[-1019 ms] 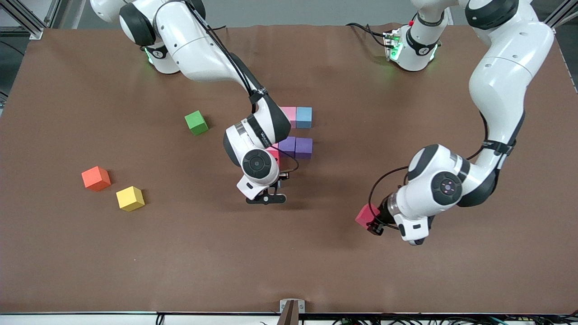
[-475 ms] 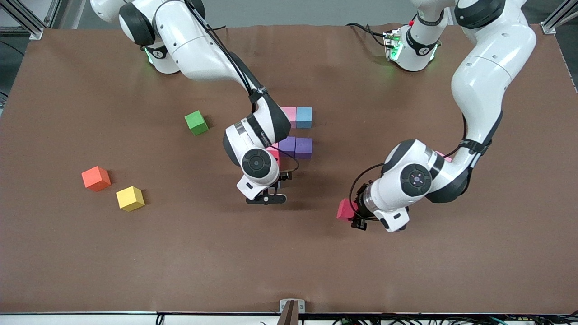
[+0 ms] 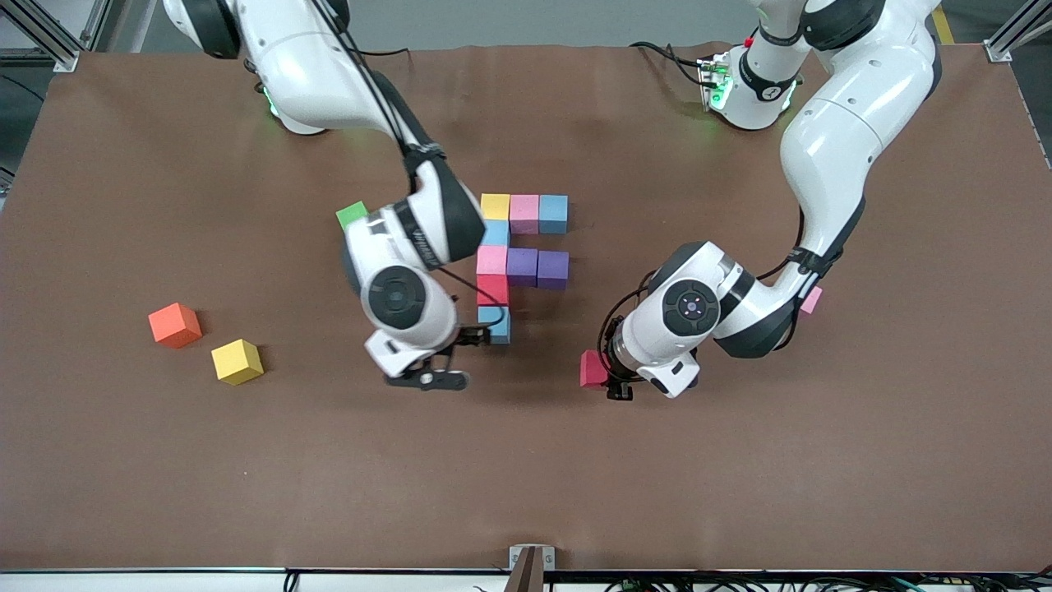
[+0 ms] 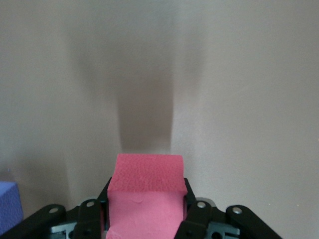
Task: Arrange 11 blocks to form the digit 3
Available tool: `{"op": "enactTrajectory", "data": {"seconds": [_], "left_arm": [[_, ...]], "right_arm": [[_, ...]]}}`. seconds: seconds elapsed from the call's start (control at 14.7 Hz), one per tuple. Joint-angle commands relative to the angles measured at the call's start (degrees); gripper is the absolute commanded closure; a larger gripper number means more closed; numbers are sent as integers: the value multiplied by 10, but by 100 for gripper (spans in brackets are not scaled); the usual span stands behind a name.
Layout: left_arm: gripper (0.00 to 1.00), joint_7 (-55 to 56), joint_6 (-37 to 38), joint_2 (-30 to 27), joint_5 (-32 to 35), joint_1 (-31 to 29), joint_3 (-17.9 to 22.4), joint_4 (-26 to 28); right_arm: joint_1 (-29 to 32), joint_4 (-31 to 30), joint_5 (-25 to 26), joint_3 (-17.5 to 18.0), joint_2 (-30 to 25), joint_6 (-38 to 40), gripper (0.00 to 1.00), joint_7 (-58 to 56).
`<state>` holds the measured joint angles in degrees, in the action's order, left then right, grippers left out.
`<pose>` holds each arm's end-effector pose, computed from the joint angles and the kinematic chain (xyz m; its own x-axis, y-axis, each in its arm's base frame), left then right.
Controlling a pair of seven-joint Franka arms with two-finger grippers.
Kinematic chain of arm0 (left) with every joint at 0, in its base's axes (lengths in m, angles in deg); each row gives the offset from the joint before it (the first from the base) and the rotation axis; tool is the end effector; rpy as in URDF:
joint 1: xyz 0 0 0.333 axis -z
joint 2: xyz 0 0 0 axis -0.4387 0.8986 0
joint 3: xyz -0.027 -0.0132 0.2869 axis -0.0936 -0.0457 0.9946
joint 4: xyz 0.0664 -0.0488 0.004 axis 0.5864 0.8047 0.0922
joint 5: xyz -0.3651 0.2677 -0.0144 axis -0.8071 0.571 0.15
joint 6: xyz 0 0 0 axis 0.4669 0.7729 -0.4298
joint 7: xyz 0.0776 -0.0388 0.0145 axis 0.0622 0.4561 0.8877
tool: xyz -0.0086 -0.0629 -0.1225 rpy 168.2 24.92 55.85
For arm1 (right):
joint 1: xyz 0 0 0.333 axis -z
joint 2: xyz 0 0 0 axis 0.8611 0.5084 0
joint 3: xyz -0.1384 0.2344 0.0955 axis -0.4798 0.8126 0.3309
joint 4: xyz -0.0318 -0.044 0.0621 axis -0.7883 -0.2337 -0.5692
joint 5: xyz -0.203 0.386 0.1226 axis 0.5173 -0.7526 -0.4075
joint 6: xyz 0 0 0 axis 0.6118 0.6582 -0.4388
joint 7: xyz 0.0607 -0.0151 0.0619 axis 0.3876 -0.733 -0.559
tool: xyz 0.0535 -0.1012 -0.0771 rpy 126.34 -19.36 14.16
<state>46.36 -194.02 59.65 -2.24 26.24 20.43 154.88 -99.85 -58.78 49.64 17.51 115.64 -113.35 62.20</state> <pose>0.6659 -0.4158 0.1917 -0.0179 0.9836 -0.1795 0.9998 0.0198 0.0091 0.6903 0.3667 0.2788 0.9869 -0.1154 -0.1125 -0.1164 -0.9932 -0.0021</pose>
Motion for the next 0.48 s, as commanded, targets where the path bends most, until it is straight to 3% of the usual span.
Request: {"op": "enactTrajectory", "data": {"seconds": [0.0,0.14,0.41], "left_arm": [[81,64,-3,-5,11,28,6,-1],[81,102,-3,-2,10,49,6,-2],[81,178,-26,-1,14,110,43,-1]], "right_arm": [[30,-20,-3,-39,-43,38,0,-1],[52,-21,-3,-66,-62,47,0,-4],[113,-21,1,-63,-128,60,0,-11]]}}
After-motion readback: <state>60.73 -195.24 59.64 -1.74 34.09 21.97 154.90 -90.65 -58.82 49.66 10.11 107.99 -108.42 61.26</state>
